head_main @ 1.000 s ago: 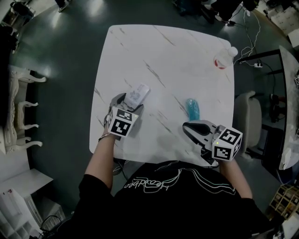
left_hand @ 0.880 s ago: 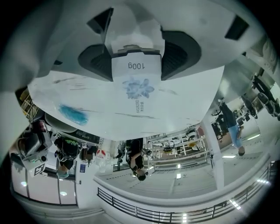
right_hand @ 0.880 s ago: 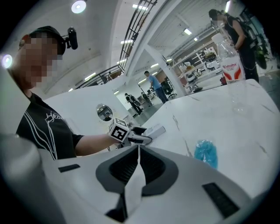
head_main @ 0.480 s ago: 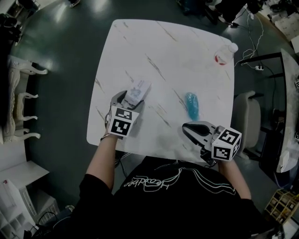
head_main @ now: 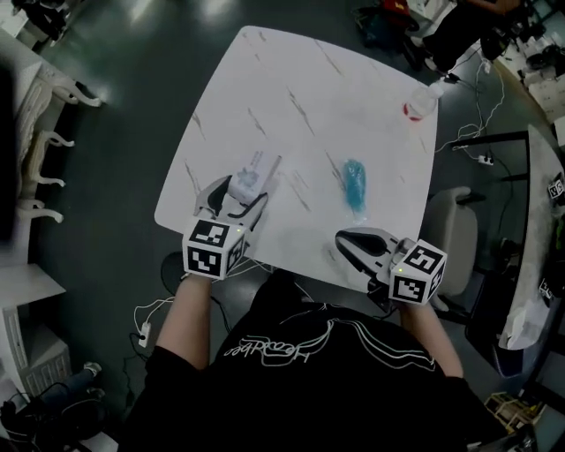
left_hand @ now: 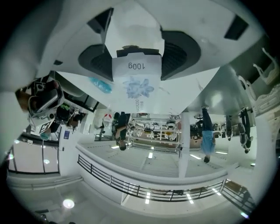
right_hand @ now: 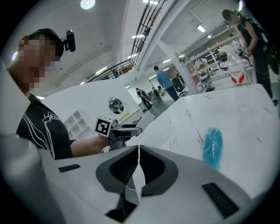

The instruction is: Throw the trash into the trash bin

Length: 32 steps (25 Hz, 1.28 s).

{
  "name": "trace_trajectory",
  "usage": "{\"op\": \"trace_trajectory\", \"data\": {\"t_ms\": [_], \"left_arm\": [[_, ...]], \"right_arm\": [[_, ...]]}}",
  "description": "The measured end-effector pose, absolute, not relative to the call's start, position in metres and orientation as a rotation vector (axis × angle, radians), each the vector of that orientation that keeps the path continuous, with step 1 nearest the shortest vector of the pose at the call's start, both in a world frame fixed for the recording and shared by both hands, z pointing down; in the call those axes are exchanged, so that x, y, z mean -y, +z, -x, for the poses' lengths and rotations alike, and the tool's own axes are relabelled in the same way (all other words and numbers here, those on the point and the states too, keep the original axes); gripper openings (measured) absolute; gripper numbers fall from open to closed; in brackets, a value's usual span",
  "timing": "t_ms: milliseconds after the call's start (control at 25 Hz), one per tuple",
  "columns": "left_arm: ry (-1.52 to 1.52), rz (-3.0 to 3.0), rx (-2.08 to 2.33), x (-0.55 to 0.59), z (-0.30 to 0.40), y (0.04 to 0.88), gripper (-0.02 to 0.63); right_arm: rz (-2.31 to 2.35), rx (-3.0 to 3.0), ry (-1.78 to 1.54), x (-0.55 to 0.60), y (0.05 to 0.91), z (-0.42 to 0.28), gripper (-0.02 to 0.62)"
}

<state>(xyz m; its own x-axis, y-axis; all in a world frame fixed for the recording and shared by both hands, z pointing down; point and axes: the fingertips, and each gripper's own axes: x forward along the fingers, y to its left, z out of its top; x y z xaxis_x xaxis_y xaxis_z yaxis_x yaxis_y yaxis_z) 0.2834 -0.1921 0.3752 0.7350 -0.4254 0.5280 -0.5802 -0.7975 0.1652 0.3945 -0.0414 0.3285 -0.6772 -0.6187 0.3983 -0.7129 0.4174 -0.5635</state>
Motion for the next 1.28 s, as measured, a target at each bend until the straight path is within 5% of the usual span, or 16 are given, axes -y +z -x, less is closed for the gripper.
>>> {"op": "trace_trajectory", "data": {"t_ms": [640,1280], "left_arm": [[0.335,-2.387,1.17,0.001,-0.149,0.321,0.321],[0.252,-1.962,1.428,-0.048,0.044,0.381,0.321]], "right_arm": [[-0.828,2.75,1.094,-0.069,0.313,-0.295,0.034],[-0.46,2.678,0.99,-0.059,0.341,-0.127,0.034]]}}
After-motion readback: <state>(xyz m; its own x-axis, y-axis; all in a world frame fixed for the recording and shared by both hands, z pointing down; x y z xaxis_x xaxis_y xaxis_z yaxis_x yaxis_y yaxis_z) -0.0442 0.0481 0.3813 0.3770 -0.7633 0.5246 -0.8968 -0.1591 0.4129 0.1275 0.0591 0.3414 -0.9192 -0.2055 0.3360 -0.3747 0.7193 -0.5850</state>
